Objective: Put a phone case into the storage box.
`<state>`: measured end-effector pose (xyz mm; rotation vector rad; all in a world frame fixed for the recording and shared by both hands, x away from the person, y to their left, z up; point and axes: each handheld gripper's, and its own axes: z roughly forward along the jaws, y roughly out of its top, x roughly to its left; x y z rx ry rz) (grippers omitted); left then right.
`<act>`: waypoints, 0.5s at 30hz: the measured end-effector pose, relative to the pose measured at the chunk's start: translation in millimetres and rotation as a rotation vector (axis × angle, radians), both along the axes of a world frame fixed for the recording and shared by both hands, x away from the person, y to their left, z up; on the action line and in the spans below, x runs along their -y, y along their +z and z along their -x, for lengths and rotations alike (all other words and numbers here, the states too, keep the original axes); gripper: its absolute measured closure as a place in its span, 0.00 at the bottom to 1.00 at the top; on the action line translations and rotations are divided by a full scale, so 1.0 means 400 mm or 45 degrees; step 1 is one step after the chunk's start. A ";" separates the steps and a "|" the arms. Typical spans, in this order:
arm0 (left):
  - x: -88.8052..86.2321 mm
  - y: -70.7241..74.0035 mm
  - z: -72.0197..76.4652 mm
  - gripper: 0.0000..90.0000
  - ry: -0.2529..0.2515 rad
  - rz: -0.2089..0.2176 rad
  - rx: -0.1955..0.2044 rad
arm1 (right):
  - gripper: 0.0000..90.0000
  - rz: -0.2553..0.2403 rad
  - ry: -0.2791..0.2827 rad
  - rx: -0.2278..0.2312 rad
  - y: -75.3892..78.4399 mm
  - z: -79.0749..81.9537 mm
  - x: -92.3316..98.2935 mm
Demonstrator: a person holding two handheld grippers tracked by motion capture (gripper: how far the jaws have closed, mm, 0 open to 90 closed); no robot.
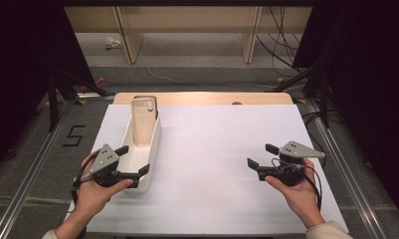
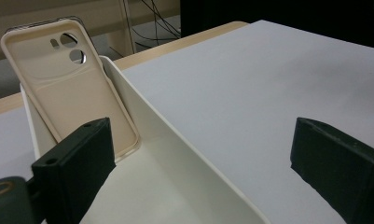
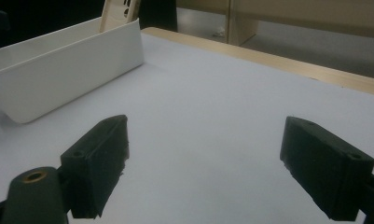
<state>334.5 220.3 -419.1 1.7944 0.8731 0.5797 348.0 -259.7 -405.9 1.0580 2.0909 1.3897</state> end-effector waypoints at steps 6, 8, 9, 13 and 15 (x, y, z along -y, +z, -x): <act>-0.001 -0.004 0.003 0.07 0.003 -0.004 0.003 | 0.18 -0.008 0.011 0.002 0.003 0.012 0.006; -0.002 -0.006 0.003 0.07 0.009 -0.004 0.002 | 0.18 -0.011 0.016 0.000 0.004 0.016 0.008; -0.003 -0.006 0.003 0.07 0.011 -0.007 0.001 | 0.18 -0.011 0.016 -0.003 0.004 0.017 0.009; -0.001 -0.007 0.004 0.07 0.009 -0.012 0.004 | 0.18 -0.009 0.027 -0.009 0.002 0.020 0.009; 0.001 -0.008 0.004 0.07 0.005 -0.012 0.006 | 0.18 -0.008 0.032 -0.011 0.002 0.020 0.008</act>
